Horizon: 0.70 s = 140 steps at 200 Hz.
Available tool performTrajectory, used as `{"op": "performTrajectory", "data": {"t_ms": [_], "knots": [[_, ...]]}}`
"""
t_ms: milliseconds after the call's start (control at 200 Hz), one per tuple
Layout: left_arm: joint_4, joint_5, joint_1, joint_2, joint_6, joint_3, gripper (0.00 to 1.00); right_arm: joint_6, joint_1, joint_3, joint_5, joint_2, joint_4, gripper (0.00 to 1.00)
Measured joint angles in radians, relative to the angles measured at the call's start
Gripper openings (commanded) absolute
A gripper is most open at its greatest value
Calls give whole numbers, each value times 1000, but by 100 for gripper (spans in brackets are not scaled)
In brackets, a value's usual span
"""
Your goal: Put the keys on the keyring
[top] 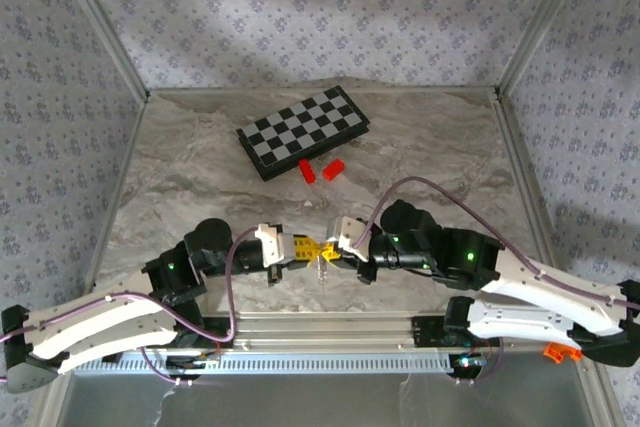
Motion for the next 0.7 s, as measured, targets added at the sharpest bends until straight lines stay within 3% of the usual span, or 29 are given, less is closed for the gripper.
{"op": "performTrajectory", "data": {"t_ms": [205,350,575,700], "knots": [[-51,-29,0,34,32,13,13,-23,17,40,47,39,-68,0],[-67,-32,0,43,32,13,0,-30,23,44,71,52,-88,0],[-17,-24,0,13,2,-19,0,-32,35,50,85,50,-80,0],[40,-13,0,-12,-26,-45,0,-29,40,49,84,34,-58,16]]}}
